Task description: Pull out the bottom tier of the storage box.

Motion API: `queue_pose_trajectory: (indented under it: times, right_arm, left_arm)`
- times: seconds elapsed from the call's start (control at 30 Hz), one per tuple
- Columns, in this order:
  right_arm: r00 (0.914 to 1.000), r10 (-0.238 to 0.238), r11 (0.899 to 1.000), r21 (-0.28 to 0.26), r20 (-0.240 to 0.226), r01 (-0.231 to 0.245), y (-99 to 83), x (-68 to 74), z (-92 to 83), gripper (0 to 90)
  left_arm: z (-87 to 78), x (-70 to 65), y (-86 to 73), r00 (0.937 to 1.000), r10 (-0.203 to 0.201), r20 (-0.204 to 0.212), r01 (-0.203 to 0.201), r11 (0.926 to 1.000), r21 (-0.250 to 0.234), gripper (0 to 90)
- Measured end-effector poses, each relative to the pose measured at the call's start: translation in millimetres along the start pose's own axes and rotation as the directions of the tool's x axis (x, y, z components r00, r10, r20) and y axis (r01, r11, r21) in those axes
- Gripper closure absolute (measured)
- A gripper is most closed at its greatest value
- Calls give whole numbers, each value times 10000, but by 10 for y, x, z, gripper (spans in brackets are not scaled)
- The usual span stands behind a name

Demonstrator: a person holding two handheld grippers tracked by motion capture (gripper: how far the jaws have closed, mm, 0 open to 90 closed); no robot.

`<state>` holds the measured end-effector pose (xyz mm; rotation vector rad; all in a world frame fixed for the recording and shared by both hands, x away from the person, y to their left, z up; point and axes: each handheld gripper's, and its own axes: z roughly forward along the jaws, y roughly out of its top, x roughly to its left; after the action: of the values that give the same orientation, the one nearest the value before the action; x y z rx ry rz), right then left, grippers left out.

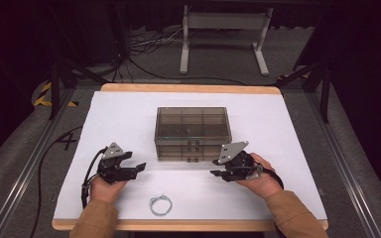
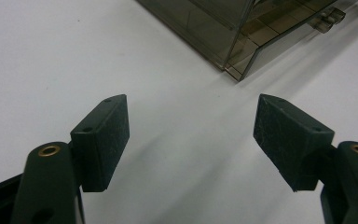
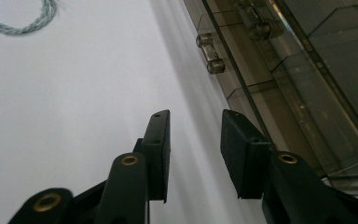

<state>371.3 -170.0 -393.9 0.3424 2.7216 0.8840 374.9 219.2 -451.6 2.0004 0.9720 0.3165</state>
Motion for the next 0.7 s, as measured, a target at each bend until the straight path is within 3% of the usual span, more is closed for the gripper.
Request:
queue_pose_trajectory:
  times: [0.2,0.43,0.57,0.7]
  right_arm:
    - [9977,-629,9977,274,238,623,92,-20,1,647]
    - [9933,-1025,9916,840,526,979,151,-92,40,708]
    - [9939,-1077,9876,1176,238,1042,180,-164,62,715]
    - [9907,-1332,9805,1494,267,1278,212,-214,90,720]
  left_arm:
    - [-2,0,1,10000,0,1,0,10000,-1,277]
    - [5,-1,7,10000,-1,11,1,10000,28,277]
    - [3,-2,4,10000,-39,2,39,10000,0,278]
    - [-2,-1,2,10000,-20,22,20,10000,-24,278]
